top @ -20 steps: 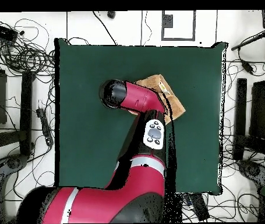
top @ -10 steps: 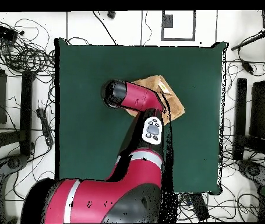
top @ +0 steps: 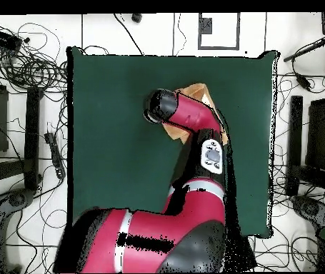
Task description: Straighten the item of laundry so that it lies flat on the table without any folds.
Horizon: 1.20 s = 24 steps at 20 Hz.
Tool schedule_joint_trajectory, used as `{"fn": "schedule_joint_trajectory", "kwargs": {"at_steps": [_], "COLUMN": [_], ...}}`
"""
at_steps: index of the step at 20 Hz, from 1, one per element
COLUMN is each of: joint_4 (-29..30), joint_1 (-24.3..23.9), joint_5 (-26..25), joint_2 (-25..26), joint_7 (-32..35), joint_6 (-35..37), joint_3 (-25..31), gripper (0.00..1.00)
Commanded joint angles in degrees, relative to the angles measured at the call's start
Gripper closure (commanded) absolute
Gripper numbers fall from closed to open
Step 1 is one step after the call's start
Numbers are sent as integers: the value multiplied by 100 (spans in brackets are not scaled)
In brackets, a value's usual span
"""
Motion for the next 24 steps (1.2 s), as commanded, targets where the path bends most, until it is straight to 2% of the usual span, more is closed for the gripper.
{"fn": "schedule_joint_trajectory", "kwargs": {"at_steps": [1,24], "joint_4": [632,457], "joint_1": [-787,-1397], "joint_5": [-477,-1464], "joint_2": [56,294], "joint_7": [-498,-581], "joint_6": [-189,-493], "joint_3": [816,1394], "gripper": [100,100]}}
